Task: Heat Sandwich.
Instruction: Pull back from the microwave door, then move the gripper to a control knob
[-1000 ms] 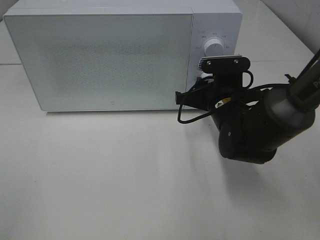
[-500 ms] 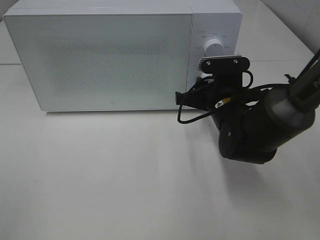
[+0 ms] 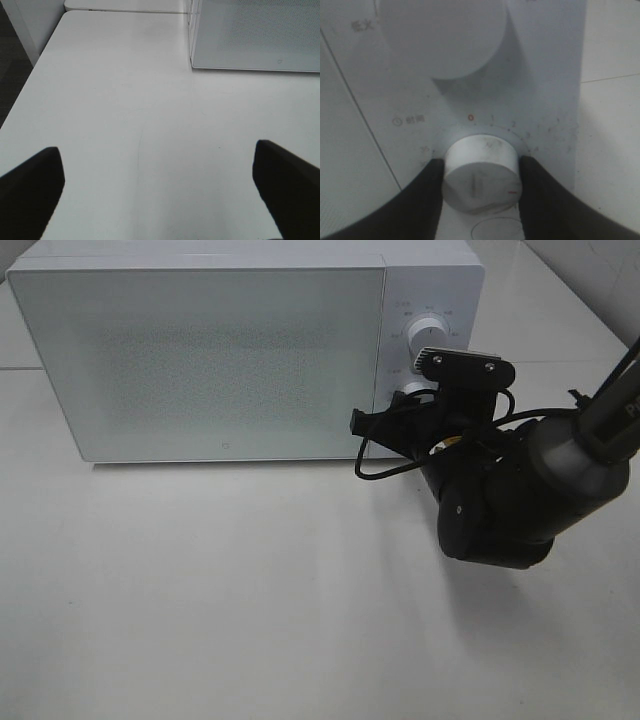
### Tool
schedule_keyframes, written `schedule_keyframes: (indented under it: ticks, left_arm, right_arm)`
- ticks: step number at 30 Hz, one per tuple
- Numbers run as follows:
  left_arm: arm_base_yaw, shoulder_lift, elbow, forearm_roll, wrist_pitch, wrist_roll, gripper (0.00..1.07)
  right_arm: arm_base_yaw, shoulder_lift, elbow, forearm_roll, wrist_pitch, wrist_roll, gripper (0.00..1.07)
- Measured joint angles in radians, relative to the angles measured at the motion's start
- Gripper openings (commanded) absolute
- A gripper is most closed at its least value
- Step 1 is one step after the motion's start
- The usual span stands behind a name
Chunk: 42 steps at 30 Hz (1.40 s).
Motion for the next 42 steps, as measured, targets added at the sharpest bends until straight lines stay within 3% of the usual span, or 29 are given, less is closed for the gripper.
schedule_keyframes:
  ticks: [29,42]
  left_arm:
    - [0.000,0.000,0.000,0.000,0.000,0.000,0.98]
    - [0.000,0.000,0.000,0.000,0.000,0.000,0.98]
  right_arm:
    - [0.000,0.001,0.005,-0.019,-0.016,0.964,0.16]
    - [0.009,0.001,0.001,0.032,-0.021,1.365,0.16]
